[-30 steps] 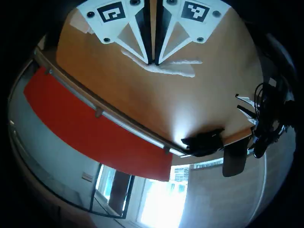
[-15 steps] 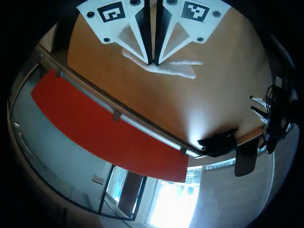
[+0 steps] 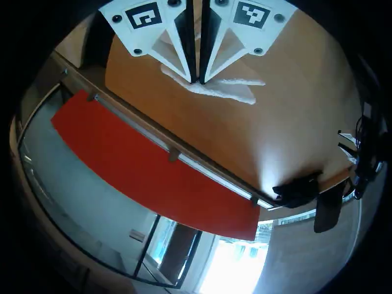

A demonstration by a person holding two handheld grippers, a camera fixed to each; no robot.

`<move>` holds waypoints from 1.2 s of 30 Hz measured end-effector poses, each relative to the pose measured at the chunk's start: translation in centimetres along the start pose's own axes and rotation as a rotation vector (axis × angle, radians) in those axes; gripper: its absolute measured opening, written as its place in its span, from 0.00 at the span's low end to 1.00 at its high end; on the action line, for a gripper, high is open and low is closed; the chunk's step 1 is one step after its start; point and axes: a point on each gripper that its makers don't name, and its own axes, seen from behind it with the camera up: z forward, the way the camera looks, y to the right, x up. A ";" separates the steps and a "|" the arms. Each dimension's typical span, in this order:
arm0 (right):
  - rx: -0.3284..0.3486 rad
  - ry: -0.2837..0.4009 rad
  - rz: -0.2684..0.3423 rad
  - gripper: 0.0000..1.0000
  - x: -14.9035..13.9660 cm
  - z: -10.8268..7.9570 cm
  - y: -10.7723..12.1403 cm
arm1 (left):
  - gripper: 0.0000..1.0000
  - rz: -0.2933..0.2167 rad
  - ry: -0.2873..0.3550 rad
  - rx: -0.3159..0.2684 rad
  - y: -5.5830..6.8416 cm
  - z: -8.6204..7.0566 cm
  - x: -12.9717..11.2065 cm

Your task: Fold towel

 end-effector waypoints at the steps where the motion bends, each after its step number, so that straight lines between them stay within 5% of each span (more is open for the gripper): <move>1: -0.005 -0.002 0.001 0.04 -0.1 0.0 0.4 | 0.97 0.000 0.000 0.000 0.0 0.0 0.0; 20: -0.103 -0.047 0.017 0.04 -1.5 -1.1 7.5 | 0.97 0.004 0.000 0.007 0.0 -0.3 0.2; 36: -0.135 -0.042 0.045 0.04 -1.1 -1.6 10.2 | 0.97 0.007 0.003 0.012 -0.1 -0.5 0.5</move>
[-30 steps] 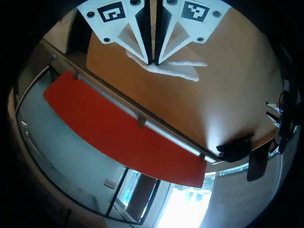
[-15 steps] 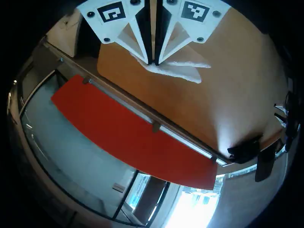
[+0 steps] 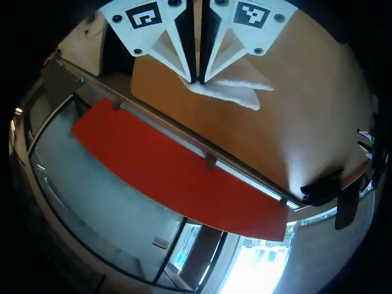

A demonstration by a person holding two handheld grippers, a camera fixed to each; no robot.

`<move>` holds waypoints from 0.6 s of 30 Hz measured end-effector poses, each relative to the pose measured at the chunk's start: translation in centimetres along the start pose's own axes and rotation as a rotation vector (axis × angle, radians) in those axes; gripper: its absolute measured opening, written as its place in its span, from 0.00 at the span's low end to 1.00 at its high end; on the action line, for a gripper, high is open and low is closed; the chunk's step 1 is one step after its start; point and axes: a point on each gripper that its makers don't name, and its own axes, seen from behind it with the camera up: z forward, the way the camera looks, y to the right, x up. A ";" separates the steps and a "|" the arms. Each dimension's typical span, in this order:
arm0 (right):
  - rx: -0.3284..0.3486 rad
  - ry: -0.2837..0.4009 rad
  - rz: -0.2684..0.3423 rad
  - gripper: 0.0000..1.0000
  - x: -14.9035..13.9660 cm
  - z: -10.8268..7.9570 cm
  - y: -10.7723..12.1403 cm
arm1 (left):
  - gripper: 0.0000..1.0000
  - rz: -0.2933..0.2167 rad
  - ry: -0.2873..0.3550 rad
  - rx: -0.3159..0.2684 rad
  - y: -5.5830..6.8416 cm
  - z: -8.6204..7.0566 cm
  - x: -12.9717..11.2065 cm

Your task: Fold towel

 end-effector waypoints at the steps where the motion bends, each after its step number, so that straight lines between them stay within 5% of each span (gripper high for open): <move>1: -0.001 0.001 -0.001 0.04 0.1 0.0 0.1 | 0.97 0.000 0.000 0.000 0.0 0.0 0.0; 18: -0.015 -0.001 -0.002 0.04 0.1 -0.1 1.3 | 0.97 0.003 0.003 -0.003 0.5 0.0 0.2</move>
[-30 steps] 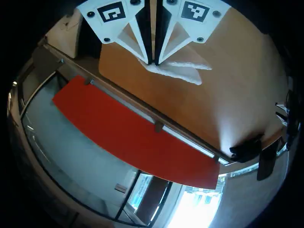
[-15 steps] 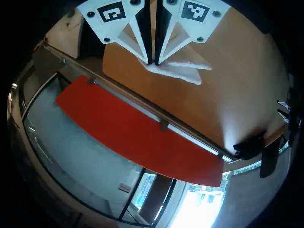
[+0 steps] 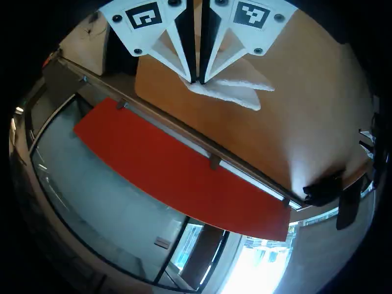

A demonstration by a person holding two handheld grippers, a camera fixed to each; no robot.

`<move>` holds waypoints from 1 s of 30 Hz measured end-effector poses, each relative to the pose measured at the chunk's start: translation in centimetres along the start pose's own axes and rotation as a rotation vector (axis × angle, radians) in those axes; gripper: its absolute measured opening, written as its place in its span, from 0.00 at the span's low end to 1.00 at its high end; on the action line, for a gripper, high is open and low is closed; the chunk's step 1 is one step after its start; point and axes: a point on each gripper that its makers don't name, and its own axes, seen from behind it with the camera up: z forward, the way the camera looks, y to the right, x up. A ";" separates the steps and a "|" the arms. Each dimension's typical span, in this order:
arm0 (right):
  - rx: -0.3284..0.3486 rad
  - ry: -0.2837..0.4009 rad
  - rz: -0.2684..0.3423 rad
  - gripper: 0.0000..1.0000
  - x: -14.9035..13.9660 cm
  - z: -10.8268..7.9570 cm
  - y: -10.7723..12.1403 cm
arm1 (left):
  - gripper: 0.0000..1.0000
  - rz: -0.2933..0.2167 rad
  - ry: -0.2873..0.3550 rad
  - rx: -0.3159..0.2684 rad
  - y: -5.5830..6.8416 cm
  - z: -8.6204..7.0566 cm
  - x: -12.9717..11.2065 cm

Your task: Fold towel

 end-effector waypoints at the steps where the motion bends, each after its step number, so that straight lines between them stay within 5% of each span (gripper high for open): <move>1: 0.000 0.000 0.001 0.04 0.0 0.0 0.0 | 0.97 0.000 0.000 0.000 0.0 0.0 0.0; 17: 0.008 -0.021 -0.006 0.04 -1.3 -0.7 -0.7 | 0.97 0.003 0.000 -0.003 0.2 0.0 0.2; 30: 0.005 -0.074 0.044 0.04 -6.6 -3.6 -1.4 | 0.97 0.012 0.002 -0.011 0.4 -0.1 0.3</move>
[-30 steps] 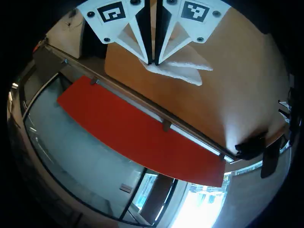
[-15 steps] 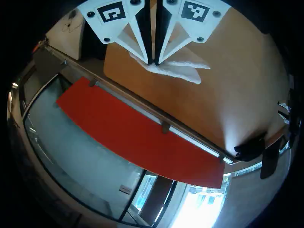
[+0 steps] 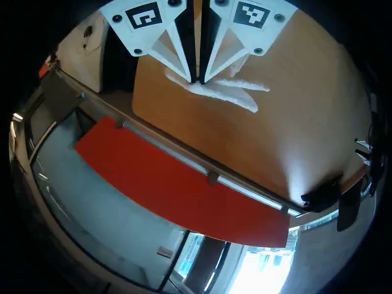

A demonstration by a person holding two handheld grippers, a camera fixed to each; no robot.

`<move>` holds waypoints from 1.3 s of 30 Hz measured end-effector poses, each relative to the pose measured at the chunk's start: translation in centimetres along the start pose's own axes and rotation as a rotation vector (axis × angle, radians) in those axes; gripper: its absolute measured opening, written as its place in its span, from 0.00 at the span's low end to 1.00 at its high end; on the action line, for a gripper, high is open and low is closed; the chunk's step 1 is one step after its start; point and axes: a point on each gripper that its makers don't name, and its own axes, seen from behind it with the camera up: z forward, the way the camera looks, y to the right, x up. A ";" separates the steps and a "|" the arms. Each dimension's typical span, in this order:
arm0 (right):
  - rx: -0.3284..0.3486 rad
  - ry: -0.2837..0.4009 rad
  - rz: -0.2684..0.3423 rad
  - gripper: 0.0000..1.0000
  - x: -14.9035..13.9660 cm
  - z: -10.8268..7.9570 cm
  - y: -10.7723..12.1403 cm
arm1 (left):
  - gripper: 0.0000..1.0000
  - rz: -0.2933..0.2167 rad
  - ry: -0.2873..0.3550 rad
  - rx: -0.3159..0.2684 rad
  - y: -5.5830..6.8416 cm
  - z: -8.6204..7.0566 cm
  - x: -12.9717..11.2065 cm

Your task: Fold towel

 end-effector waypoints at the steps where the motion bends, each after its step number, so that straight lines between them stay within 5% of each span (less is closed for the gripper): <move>1: -0.001 -0.006 0.007 0.04 -0.6 -0.2 0.0 | 0.97 0.002 0.000 0.000 0.0 0.0 0.0; 15: -0.025 -0.103 0.100 0.04 -8.2 -1.6 0.2 | 0.97 0.009 -0.005 -0.003 0.2 -0.2 -0.4; 39: -0.020 -0.192 0.146 0.04 -14.1 -2.8 -1.4 | 0.97 0.011 0.000 -0.004 0.4 -0.3 -0.2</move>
